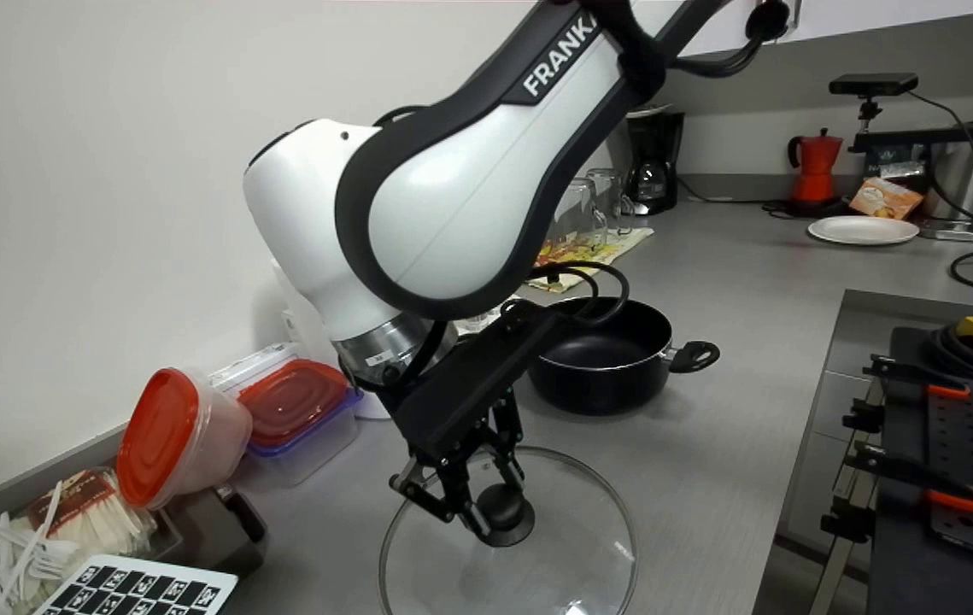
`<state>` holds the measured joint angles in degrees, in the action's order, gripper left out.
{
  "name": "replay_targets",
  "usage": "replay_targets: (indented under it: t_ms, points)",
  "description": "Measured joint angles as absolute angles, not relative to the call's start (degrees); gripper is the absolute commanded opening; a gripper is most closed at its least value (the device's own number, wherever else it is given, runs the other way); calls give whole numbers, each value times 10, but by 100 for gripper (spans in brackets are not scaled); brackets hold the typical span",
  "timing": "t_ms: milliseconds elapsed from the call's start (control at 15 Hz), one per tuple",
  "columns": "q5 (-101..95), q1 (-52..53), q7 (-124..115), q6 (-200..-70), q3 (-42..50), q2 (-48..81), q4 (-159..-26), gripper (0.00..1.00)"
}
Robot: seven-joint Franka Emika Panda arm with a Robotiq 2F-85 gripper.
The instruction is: Take the lid off the pot on the counter
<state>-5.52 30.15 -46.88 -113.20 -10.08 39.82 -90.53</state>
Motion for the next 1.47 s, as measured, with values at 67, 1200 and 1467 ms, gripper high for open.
replay_targets:
  t_ms: [67, 1200, 1467]
  points:
    - [-55, 302, -473, -1138, -100, 407, -894, 25]
    - [-90, 364, -486, -1242, -43, 482, -862, 25]
    - [-96, 370, -482, -1239, -39, 492, -863, 25]
